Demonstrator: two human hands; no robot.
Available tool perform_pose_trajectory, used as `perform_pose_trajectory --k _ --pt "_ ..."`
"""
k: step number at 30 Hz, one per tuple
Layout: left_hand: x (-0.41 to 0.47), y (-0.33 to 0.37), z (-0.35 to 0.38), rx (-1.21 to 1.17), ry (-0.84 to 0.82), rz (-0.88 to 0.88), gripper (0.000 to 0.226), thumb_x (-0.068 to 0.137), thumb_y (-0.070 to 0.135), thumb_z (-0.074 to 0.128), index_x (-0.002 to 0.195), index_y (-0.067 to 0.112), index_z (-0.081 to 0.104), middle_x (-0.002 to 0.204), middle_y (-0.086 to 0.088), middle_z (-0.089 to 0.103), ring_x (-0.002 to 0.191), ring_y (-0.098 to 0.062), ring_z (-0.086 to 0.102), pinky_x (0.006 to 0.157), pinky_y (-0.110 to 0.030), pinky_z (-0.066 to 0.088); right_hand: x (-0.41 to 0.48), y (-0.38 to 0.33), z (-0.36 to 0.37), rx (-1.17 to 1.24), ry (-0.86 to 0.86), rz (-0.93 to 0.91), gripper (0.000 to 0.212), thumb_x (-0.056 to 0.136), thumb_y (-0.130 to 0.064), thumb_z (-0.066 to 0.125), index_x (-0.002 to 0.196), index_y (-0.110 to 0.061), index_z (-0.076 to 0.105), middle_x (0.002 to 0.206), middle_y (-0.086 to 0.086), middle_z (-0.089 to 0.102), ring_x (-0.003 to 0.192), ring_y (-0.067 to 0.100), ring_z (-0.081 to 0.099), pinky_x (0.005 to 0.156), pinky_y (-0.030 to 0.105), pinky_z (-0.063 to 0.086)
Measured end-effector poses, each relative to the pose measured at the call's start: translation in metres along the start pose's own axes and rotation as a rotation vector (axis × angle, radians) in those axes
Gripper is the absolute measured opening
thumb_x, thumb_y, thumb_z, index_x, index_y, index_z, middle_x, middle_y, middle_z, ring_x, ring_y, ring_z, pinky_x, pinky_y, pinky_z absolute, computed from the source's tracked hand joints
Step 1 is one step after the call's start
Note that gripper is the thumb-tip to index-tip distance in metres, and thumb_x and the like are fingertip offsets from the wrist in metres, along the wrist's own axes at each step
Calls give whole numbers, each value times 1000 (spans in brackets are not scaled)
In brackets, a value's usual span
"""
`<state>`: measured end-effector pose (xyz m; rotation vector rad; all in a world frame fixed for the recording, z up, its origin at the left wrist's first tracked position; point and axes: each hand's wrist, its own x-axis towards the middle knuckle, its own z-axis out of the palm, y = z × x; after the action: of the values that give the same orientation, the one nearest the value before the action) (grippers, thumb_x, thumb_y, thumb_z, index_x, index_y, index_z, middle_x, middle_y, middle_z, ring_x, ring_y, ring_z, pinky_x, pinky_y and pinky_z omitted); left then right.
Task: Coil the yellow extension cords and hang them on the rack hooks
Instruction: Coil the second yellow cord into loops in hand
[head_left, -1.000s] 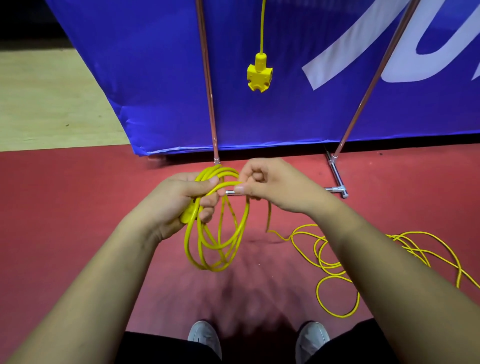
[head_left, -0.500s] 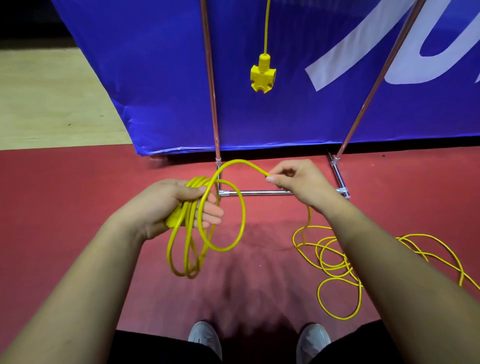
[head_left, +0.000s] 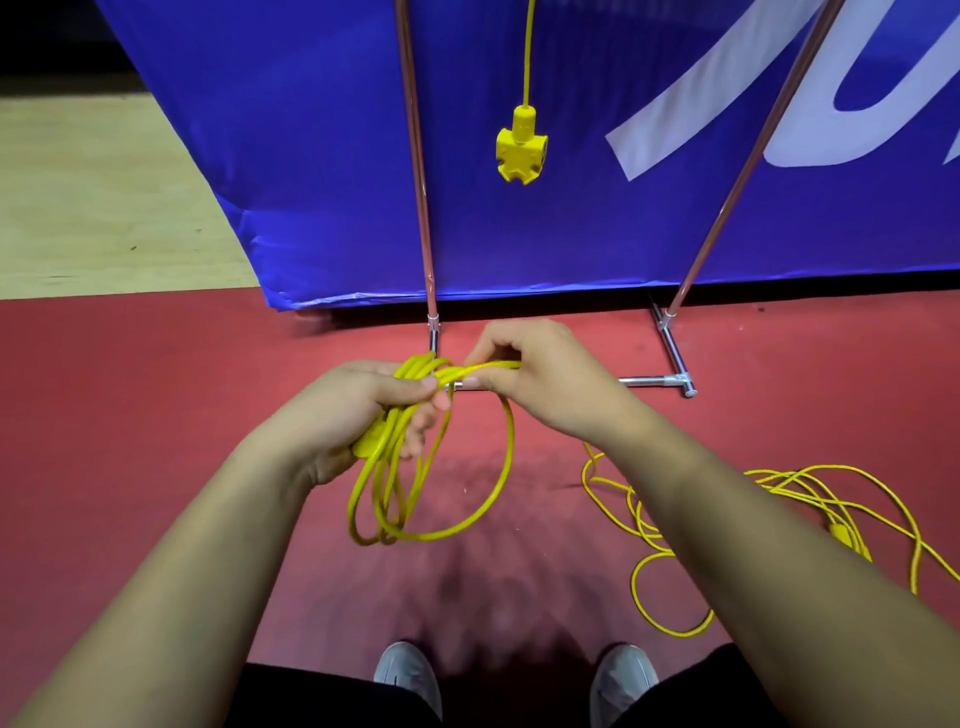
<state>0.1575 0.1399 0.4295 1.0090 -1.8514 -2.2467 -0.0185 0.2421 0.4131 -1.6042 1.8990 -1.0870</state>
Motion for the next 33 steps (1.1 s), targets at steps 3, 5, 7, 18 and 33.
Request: perform_pose_trajectory --k 3,5,7,18,33 --pt "1 2 -3 -75 93 112 22 94 13 48 79 1 60 52 -3 41 41 -19 43 44 -24 38 -2 19 -13 -3 -81 91 5 85 -19 71 85 -18 66 68 -3 62 62 7 52 62 31 45" --pt "1 2 -4 -90 127 150 23 96 13 47 80 2 60 52 -2 41 41 -18 43 45 -24 37 -7 39 -21 -45 -182 176 10 90 -22 66 86 -13 67 68 4 63 61 10 52 62 30 43" --pt "3 0 -6 -37 140 135 23 96 13 48 82 2 63 54 -3 47 42 -18 47 45 -23 40 -12 54 -26 37 -173 259 16 92 -22 65 87 -7 68 69 8 65 63 11 57 66 30 45" --pt "2 1 -5 -113 96 -18 22 92 12 51 90 -3 67 76 -19 71 52 -23 66 47 -23 52 -5 25 -18 88 -53 100 16 93 -14 62 96 -20 76 73 3 61 65 13 47 63 28 36" --pt "-6 7 2 -350 -107 -7 11 85 16 52 84 5 55 71 -12 65 75 -35 69 59 -32 58 -5 31 -7 112 -65 70 5 88 -5 66 89 -10 64 71 -7 60 64 -2 50 65 15 40"
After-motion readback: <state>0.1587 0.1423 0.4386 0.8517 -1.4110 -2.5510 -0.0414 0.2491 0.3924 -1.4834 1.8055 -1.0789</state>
